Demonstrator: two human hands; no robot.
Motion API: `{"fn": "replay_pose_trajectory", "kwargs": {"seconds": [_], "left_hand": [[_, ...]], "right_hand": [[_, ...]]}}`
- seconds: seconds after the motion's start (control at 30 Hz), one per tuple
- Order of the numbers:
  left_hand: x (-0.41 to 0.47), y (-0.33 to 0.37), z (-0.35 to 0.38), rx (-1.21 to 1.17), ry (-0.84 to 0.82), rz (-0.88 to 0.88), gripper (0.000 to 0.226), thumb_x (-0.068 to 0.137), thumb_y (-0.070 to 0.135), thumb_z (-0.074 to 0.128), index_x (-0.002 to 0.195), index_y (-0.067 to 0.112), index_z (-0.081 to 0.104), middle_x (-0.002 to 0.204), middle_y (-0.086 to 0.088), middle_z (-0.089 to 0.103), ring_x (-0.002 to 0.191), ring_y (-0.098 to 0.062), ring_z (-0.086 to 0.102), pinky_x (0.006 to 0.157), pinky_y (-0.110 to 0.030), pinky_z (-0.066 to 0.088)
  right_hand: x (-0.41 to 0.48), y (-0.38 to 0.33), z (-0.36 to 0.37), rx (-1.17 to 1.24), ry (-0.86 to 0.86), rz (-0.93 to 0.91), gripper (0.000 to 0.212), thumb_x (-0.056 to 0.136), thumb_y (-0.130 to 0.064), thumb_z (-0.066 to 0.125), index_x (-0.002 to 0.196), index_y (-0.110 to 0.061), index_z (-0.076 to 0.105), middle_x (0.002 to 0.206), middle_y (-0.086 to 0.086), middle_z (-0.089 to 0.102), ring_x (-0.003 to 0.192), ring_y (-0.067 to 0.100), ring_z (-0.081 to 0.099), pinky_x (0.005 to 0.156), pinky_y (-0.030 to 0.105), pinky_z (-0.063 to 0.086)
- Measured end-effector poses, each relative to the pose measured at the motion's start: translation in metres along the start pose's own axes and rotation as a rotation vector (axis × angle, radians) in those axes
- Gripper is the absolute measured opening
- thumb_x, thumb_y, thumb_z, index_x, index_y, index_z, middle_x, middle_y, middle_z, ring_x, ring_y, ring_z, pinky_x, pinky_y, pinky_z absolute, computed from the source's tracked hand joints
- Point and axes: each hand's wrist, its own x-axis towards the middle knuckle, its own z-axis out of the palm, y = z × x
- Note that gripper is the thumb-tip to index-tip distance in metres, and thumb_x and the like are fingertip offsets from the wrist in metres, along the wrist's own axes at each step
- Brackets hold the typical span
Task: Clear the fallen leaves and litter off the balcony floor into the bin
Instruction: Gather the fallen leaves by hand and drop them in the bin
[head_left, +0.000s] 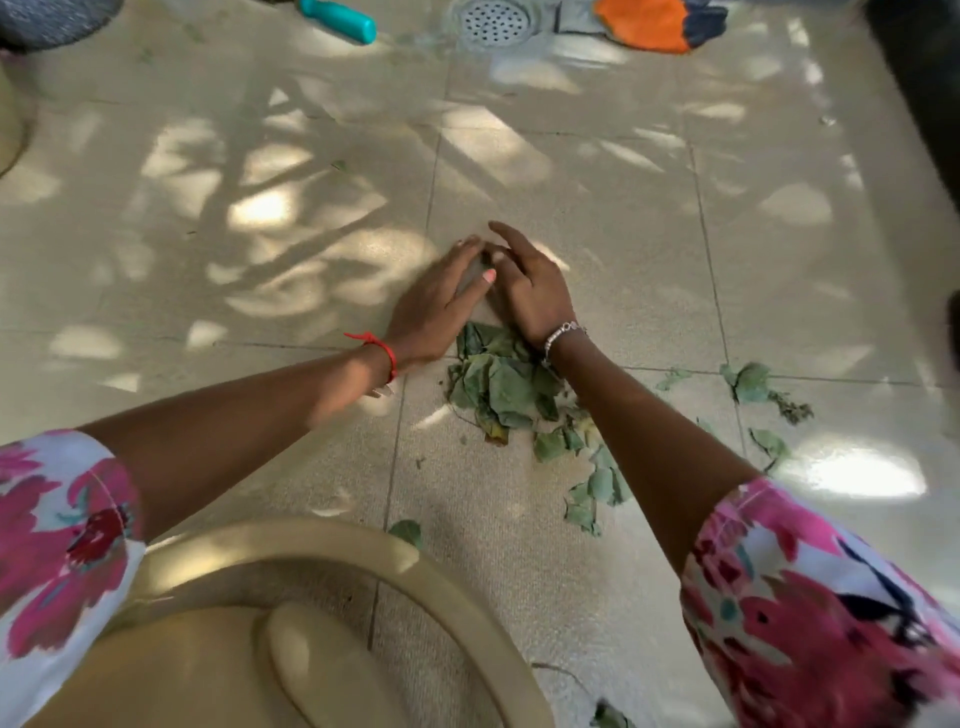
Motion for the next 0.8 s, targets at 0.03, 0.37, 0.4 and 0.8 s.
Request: {"fn": "replay_pose_trajectory", "kwargs": {"seconds": [0.03, 0.37, 0.4, 0.8], "left_hand": [[-0.005, 0.003, 0.004, -0.017, 0.018, -0.002, 0.059, 0.094, 0.049, 0.032, 0.147, 0.025, 0.026, 0.154, 0.004, 0.026, 0.141, -0.013, 0.024, 0.110, -0.027, 0.021], [-0.015, 0.033, 0.051, -0.051, -0.040, 0.098, 0.063, 0.083, 0.048, 0.036, 0.140, 0.021, 0.037, 0.144, 0.001, 0.042, 0.130, -0.015, 0.040, 0.100, -0.023, 0.029], [-0.016, 0.038, 0.057, -0.049, -0.053, 0.113, 0.063, 0.084, 0.048, 0.035, 0.140, 0.021, 0.036, 0.145, 0.001, 0.041, 0.131, -0.015, 0.039, 0.101, -0.023, 0.028], [-0.031, 0.087, 0.110, -0.225, -0.189, 0.153, 0.062, 0.085, 0.053, 0.035, 0.139, 0.022, 0.038, 0.146, 0.004, 0.040, 0.133, -0.013, 0.038, 0.112, -0.036, 0.031]], "right_hand": [[0.000, -0.001, -0.004, 0.095, -0.010, 0.043, 0.050, 0.087, -0.033, 0.038, 0.136, -0.025, 0.045, 0.121, 0.011, 0.061, 0.104, 0.019, 0.058, 0.085, 0.025, 0.040], [-0.114, 0.055, -0.131, -0.202, 0.522, 0.100, 0.047, 0.091, -0.037, 0.037, 0.128, -0.013, 0.051, 0.130, 0.007, 0.055, 0.121, 0.020, 0.049, 0.103, 0.040, 0.040], [-0.127, 0.067, -0.142, -0.306, 0.529, 0.167, 0.050, 0.091, -0.042, 0.033, 0.130, -0.014, 0.049, 0.137, 0.006, 0.049, 0.128, 0.020, 0.042, 0.109, 0.042, 0.033], [-0.154, 0.063, -0.109, -0.005, 0.378, 0.201, 0.060, 0.092, -0.047, 0.027, 0.144, -0.017, 0.031, 0.146, 0.003, 0.040, 0.132, 0.015, 0.039, 0.109, 0.031, 0.031]]}}
